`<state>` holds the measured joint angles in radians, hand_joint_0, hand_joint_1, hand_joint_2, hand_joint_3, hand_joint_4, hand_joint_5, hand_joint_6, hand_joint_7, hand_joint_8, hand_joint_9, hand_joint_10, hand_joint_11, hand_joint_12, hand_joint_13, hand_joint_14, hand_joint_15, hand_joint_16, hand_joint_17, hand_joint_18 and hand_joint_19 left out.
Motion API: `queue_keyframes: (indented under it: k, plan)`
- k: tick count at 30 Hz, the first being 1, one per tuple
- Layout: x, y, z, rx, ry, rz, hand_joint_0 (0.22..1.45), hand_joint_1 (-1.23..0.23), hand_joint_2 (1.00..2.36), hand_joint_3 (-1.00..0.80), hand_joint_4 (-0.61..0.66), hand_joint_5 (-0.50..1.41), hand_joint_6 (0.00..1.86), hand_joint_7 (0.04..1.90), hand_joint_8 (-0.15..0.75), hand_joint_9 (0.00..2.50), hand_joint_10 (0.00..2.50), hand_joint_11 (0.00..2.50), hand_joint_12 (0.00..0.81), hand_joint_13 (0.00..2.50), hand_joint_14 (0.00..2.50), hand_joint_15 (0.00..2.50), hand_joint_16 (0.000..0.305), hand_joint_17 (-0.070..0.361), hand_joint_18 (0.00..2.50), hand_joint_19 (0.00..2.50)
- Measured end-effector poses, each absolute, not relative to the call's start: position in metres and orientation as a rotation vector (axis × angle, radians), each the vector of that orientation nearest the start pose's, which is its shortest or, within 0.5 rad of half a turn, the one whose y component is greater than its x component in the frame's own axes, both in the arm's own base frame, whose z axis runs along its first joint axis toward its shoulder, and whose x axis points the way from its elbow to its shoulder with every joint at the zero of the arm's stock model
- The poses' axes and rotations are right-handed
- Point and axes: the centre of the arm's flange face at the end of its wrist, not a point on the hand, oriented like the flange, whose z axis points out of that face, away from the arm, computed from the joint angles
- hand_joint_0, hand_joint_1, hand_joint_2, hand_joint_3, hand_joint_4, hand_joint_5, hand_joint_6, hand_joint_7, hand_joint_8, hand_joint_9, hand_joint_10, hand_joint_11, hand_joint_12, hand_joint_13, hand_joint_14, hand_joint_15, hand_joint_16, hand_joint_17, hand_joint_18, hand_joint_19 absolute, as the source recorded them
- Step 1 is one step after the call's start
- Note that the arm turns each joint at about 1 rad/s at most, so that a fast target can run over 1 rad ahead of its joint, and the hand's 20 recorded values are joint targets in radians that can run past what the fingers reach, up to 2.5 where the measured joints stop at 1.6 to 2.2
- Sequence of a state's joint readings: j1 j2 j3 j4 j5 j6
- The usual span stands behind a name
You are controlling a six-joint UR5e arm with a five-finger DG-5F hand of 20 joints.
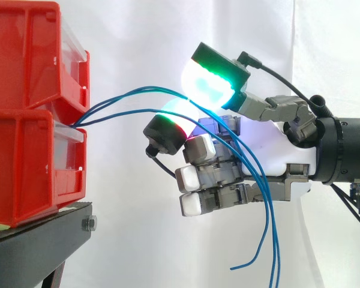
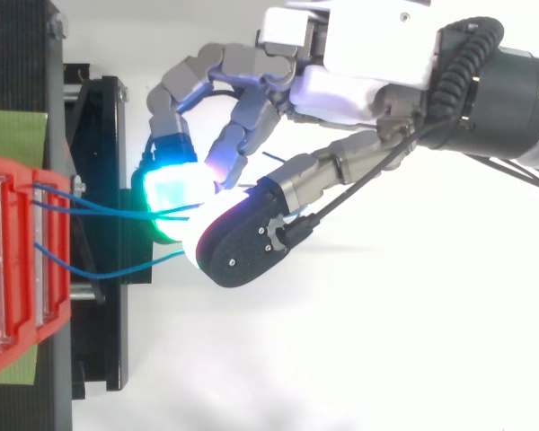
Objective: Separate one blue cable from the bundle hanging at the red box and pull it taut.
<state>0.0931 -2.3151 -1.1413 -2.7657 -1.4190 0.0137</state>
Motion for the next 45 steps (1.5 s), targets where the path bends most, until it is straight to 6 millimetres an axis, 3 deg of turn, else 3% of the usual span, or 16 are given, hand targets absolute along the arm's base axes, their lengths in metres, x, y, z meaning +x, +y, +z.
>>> queue_keyframes:
  k: [4,10,15,20,25,30,35,38,41,45]
  plan:
    - [0.7756,-0.0769,0.2602,1.205,1.112,1.208,0.66,-0.82,1.01,-0.37,0.09,-0.14,0.92,1.06,0.368,1.10,0.01,0.76,0.341,1.03,0.02,0.51,0.038,0.084,0.84,0.51]
    - [0.7761,-0.0766,0.2601,1.202,1.111,1.210,0.72,-0.84,1.00,-0.50,0.05,-0.16,0.94,0.96,0.348,1.04,0.01,0.77,0.331,1.00,0.02,0.52,0.036,0.082,0.82,0.52]
    - [0.7761,-0.0762,0.2600,1.202,1.112,1.211,0.59,-0.82,1.00,-0.50,0.10,-0.14,0.93,1.00,0.360,1.08,0.01,0.77,0.329,1.03,0.02,0.52,0.037,0.082,0.86,0.53]
    - [0.7761,-0.0764,0.2597,1.202,1.112,1.210,0.53,-0.72,1.00,-0.50,0.11,-0.13,0.93,1.01,0.380,1.12,0.01,0.75,0.343,1.06,0.02,0.51,0.040,0.091,0.90,0.51]
    - [0.7761,-0.0765,0.2599,1.203,1.110,1.212,0.63,-0.72,1.00,-0.50,0.09,-0.13,0.92,1.06,0.377,1.12,0.01,0.76,0.335,1.06,0.02,0.52,0.038,0.085,0.89,0.55]
    - [0.7760,-0.0765,0.2594,1.202,1.111,1.211,0.69,-0.84,1.02,-0.26,0.04,-0.14,0.94,1.13,0.366,1.08,0.01,0.77,0.336,1.04,0.02,0.53,0.038,0.086,0.89,0.56]
    - [0.7763,-0.0746,0.2598,1.201,1.112,1.214,0.72,-0.86,1.02,-0.18,0.00,-0.16,0.96,1.17,0.358,1.05,0.01,0.78,0.334,1.03,0.02,0.53,0.038,0.085,0.87,0.56]
    - [0.7763,-0.0740,0.2597,1.201,1.113,1.214,0.76,-0.85,1.02,-0.22,-0.05,-0.18,0.98,1.11,0.353,1.03,0.01,0.77,0.330,1.02,0.02,0.53,0.037,0.084,0.86,0.58]
    - [0.7762,-0.0740,0.2595,1.202,1.113,1.213,0.83,-0.86,1.01,-0.40,-0.05,-0.18,0.99,1.05,0.341,1.03,0.01,0.78,0.323,1.01,0.02,0.53,0.036,0.082,0.83,0.61]
    - [0.7762,-0.0738,0.2593,1.203,1.113,1.213,0.85,-0.86,1.00,-0.50,-0.07,-0.18,0.98,1.07,0.333,1.06,0.01,0.81,0.315,1.03,0.02,0.55,0.035,0.080,0.84,0.61]
